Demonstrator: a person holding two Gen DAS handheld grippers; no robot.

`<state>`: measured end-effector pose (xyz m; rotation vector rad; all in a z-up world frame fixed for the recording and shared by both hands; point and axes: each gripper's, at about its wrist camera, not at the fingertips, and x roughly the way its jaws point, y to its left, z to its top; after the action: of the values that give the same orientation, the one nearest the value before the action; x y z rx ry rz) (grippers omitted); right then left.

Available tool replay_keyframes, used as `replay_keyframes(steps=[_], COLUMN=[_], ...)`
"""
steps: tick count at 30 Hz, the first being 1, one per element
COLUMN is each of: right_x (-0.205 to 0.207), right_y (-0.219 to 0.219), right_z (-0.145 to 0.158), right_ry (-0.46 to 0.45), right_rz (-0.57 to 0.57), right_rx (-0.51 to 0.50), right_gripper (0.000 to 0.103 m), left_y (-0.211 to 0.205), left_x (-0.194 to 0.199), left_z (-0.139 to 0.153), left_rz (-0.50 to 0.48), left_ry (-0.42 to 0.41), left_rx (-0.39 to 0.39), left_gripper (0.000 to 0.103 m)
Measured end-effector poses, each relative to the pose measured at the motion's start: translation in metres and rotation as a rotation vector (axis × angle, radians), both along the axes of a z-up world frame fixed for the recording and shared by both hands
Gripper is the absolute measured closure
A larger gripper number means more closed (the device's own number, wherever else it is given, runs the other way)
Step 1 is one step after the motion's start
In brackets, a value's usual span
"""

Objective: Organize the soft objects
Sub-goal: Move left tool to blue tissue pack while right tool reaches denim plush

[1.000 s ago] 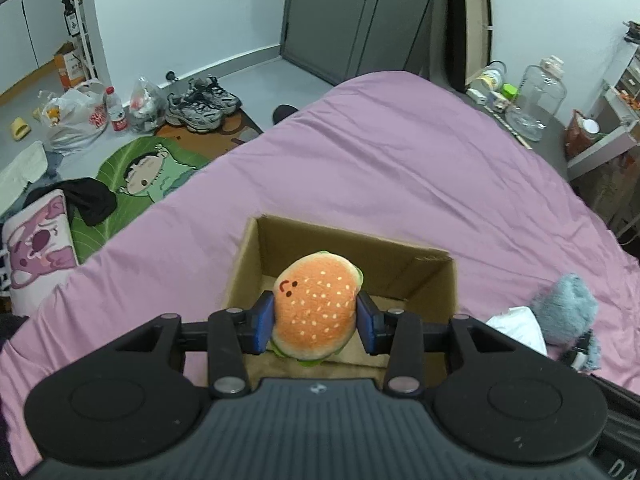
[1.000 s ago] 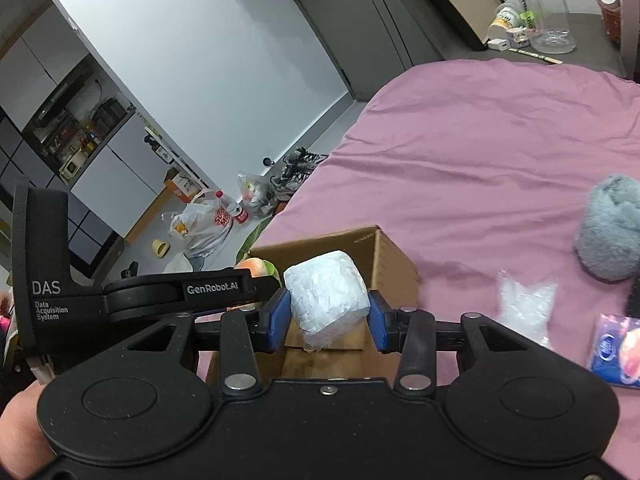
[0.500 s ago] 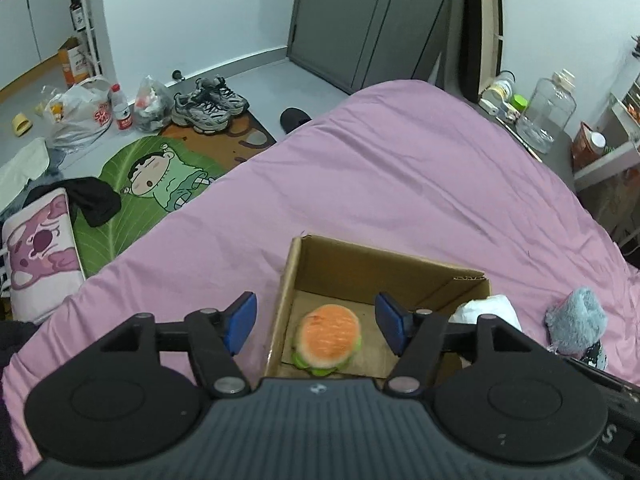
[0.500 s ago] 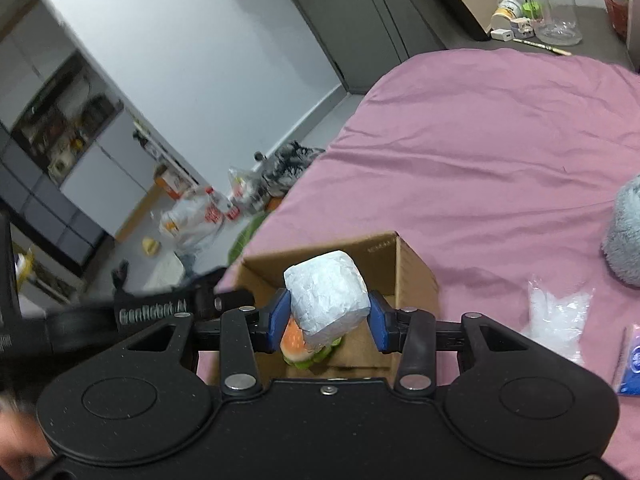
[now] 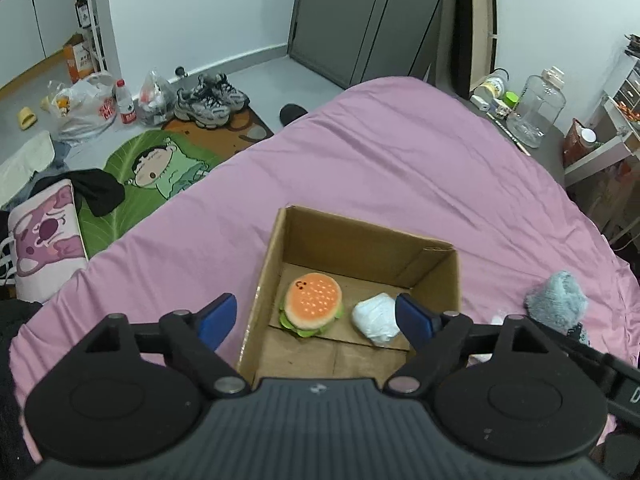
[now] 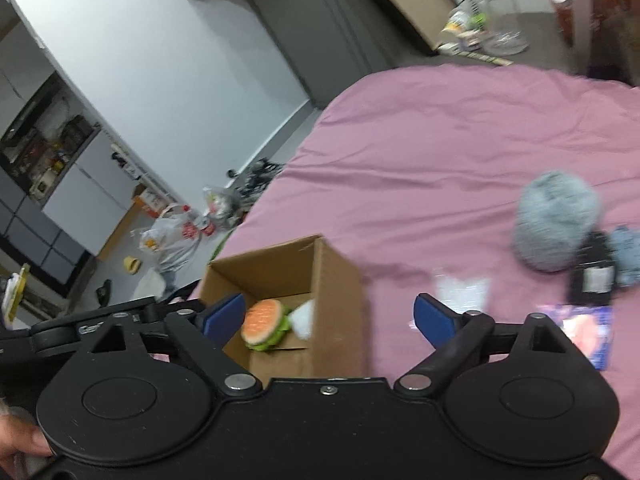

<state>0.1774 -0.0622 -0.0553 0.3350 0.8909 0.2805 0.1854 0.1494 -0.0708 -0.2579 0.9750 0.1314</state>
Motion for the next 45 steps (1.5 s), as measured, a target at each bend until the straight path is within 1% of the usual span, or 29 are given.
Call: replay_keyframes(steps=[2, 6, 7, 9, 10, 11, 16, 20, 23, 27, 30, 33, 39, 45], right_x=[-0.004, -0.014, -0.015, -0.019, -0.021, -0.024, -0.034, -0.042, -0.047, -0.053, -0.055, -0.056, -0.056, -0.057], right_y=[-0.007, -0.023, -0.026, -0.034, -0.038, -0.041, -0.061, -0.073, -0.084, -0.106, -0.122, -0.139, -0.175, -0.202], right_z=[0.007, 0.015, 0.016, 0.018, 0.019, 0.020, 0.029, 0.034, 0.036, 0.038, 0.037, 0.034, 0.023, 0.015], right_ry=[-0.014, -0.025, -0.026, -0.034, -0.040, -0.046, -0.073, -0.095, -0.095, -0.103, -0.100, -0.086, -0.047, -0.045], right_rz=[-0.008, -0.025, -0.027, -0.037, -0.039, -0.041, -0.064, -0.050, -0.052, -0.055, -0.081, -0.097, -0.133, -0.166], right_rx=[-0.024, -0.045, -0.048, -0.057, -0.059, -0.060, -0.045, -0.061, -0.076, -0.037, -0.024, -0.008, 0.071, 0.090], right_gripper=[0.005, 0.004, 0.004, 0.003, 0.000, 0.000, 0.000, 0.000, 0.000, 0.000, 0.000, 0.000, 0.000, 0.000], left_y=[-0.006, -0.017, -0.019, -0.027, -0.032, -0.038, -0.055, -0.069, -0.083, -0.097, -0.107, -0.120, -0.145, -0.172], left_x=[-0.007, -0.016, -0.020, -0.026, -0.029, -0.032, -0.042, -0.047, -0.052, -0.055, -0.056, -0.058, -0.060, -0.059], left_z=[0.005, 0.011, 0.013, 0.020, 0.023, 0.027, 0.038, 0.046, 0.052, 0.054, 0.052, 0.050, 0.044, 0.035], left_rz=[0.007, 0.009, 0.009, -0.001, -0.006, -0.011, -0.022, -0.023, -0.040, -0.057, -0.050, -0.061, -0.051, -0.068], left_ry=[-0.012, -0.004, -0.016, -0.050, -0.061, -0.074, -0.106, -0.131, -0.153, -0.149, -0.129, -0.107, -0.088, -0.084], left_rx=[0.008, -0.024, -0.031, -0.013, 0.001, 0.019, 0.032, 0.053, 0.076, 0.074, 0.046, 0.055, 0.077, 0.069], left_gripper=[0.009, 0.008, 0.007, 0.006, 0.003, 0.000, 0.000, 0.000, 0.000, 0.000, 0.000, 0.000, 0.000, 0.000])
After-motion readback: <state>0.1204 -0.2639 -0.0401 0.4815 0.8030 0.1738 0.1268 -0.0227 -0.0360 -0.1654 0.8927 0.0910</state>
